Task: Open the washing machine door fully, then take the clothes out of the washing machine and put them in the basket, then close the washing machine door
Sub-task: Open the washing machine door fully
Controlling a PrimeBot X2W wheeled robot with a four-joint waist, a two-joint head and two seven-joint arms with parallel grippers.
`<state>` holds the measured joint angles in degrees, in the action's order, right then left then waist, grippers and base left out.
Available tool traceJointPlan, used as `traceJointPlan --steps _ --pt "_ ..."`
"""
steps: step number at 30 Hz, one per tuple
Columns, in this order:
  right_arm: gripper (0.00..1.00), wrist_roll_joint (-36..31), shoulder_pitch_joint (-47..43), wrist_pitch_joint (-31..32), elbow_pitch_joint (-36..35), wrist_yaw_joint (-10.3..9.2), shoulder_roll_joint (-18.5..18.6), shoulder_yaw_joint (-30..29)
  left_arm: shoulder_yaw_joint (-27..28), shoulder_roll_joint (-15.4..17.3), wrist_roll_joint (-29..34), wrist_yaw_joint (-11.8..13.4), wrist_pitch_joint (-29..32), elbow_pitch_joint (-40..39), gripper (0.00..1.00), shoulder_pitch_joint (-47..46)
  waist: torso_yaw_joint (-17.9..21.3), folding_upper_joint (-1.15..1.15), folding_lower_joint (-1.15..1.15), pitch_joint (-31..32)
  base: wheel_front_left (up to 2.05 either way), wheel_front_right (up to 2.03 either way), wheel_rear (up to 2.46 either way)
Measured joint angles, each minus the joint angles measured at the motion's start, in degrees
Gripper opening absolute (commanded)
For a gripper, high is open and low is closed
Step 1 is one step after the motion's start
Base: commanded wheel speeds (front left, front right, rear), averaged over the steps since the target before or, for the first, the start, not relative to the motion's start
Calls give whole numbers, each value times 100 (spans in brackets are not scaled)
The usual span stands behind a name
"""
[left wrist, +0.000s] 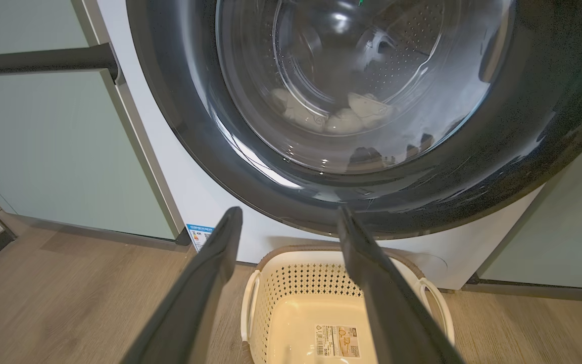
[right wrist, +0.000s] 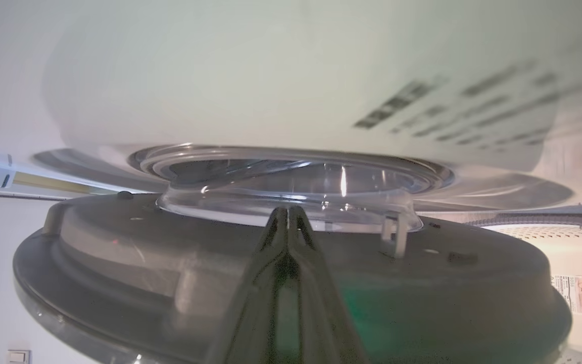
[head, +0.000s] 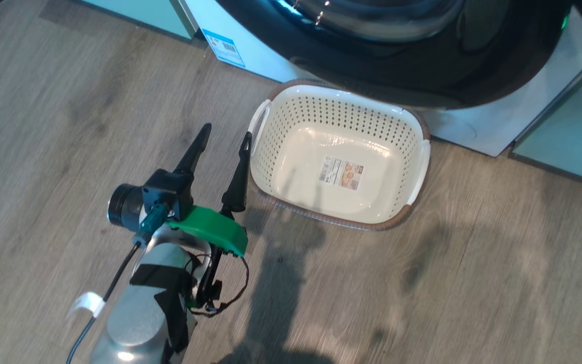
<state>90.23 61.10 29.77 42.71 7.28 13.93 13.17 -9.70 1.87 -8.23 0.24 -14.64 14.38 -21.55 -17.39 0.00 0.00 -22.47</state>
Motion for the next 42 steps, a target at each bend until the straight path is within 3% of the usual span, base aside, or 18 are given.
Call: traceJointPlan --steps 20,42 --pt "0 103 -1138 822 -477 0 -243 367 148 0 185 -137 0 156 100 322 140 0 -1 744 0 0 0" --pt "0 149 -2065 1082 -1081 0 -818 691 375 4 344 -267 0 253 100 629 93 0 0 1269 0 0 0"
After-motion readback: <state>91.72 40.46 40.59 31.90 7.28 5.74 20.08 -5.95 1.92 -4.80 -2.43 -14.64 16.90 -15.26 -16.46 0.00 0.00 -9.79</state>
